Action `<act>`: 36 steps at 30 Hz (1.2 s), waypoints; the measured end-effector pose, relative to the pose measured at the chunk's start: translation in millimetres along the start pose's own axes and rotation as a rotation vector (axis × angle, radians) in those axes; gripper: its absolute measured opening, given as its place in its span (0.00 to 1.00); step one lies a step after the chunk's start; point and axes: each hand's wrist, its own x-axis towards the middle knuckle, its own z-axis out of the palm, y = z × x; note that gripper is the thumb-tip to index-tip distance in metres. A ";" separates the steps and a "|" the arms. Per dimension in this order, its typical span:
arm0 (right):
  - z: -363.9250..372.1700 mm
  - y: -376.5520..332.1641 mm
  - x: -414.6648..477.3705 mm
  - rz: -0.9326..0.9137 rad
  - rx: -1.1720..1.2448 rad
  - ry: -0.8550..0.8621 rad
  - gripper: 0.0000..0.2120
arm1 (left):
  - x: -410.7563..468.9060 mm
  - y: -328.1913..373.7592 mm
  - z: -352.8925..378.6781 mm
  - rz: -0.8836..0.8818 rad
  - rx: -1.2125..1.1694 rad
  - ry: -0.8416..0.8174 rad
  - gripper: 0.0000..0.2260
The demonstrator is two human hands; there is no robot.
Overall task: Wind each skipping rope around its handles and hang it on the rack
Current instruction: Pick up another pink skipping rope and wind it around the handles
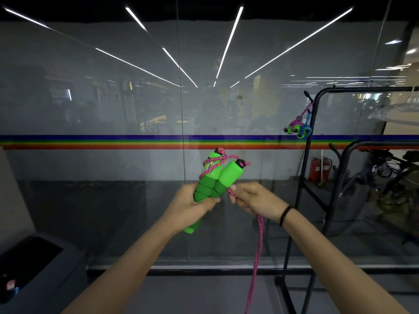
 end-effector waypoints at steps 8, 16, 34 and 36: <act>8.8 -25.4 -17.7 0.009 -0.802 -0.182 0.17 | 0.2 -12.2 5.6 -0.029 0.366 0.082 0.06; 9.8 -44.5 -22.2 -0.046 -0.916 -0.313 0.11 | -7.0 -10.4 19.6 0.089 1.005 -0.147 0.12; 5.8 16.0 -1.1 -0.022 0.362 -0.054 0.15 | -10.3 9.8 3.4 0.043 -0.071 -0.136 0.16; 10.1 16.6 -0.8 0.025 0.312 -0.073 0.18 | -8.8 7.9 3.9 0.004 -0.086 -0.043 0.11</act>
